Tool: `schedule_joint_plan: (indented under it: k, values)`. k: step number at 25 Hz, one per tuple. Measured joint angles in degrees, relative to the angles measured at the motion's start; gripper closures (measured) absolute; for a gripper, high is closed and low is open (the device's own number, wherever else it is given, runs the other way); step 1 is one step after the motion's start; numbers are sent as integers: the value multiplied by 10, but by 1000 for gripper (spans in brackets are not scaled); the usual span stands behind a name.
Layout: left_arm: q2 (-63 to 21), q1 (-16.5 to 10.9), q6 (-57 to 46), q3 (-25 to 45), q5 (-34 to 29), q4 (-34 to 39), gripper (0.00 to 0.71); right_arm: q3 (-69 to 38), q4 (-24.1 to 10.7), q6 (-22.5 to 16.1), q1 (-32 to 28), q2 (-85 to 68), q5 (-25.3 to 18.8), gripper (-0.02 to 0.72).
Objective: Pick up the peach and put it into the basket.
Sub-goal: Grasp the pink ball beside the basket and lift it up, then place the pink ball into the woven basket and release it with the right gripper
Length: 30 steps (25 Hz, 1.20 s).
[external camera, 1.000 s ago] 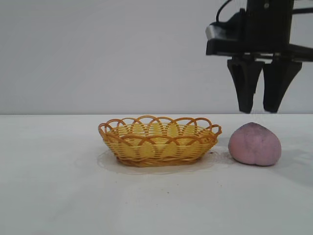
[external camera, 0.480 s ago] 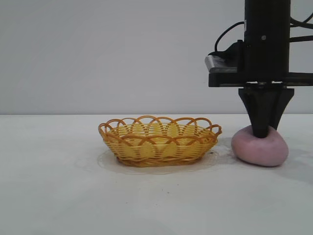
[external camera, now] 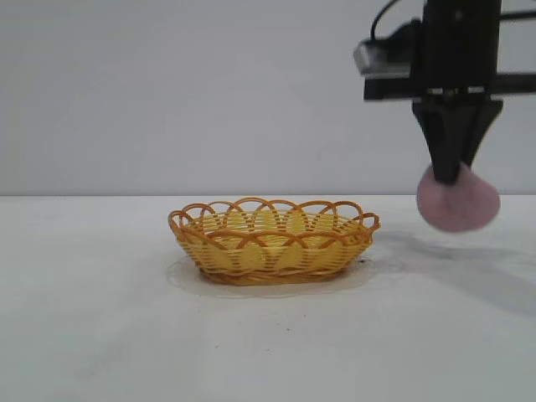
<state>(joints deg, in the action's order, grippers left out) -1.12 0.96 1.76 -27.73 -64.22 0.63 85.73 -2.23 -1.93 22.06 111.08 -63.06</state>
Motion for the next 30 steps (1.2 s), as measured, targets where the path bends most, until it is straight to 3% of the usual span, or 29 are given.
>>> schedule_joint_plan:
  k: [6,9,18,26,30]
  values:
    - [0,0,0,0,0,0,252,39,49,0,3,-21,-6,703]
    - [0,0,0,0,0,0,252,39,56,1,25,-21,-3,703]
    - [0,0,0,0,0,0,252,39,69,1,113,5,58,703]
    - [0,0,0,0,0,0,252,39,84,1,125,70,100,703]
    - [0,0,0,0,0,0,252,39,98,1,125,80,105,564]
